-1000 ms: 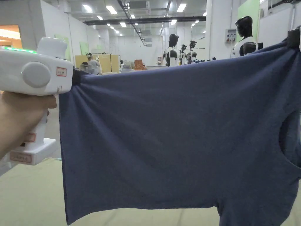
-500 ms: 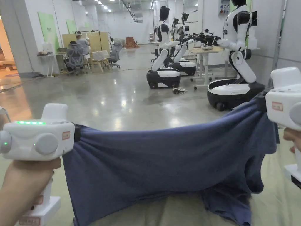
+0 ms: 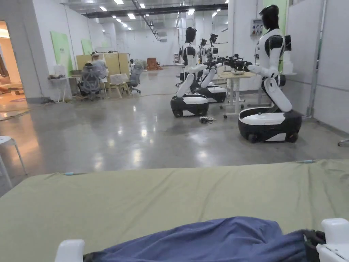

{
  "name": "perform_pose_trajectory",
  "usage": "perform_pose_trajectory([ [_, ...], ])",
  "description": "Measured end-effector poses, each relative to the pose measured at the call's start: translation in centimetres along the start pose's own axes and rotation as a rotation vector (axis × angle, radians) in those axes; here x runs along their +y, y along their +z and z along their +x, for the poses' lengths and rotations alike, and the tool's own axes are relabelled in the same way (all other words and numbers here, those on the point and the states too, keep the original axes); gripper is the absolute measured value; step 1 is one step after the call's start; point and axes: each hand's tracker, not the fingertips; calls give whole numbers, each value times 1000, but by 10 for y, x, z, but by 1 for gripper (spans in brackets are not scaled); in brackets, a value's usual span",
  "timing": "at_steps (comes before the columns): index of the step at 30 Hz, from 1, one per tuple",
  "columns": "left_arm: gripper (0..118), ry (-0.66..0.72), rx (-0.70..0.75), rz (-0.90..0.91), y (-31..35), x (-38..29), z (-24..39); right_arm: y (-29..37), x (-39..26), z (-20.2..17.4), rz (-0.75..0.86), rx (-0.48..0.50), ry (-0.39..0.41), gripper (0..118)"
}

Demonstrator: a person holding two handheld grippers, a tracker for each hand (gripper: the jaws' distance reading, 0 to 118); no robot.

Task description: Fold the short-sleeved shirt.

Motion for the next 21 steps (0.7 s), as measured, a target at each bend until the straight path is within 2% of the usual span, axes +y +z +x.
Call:
perform_pose_trajectory([
  [8,3,13,-73,-33,100,-70,-18,132,-49,15,2,42,-5,4],
  [13,3,-42,-110,-36,156,-108,-27,203,-76,11,-2,71,36,4],
  [16,3,-34,-127,-58,181,-126,-27,238,-89,6,-40,94,-12,4],
  [21,3,-9,-150,-118,208,-157,-30,263,-116,1,-97,112,46,4],
])
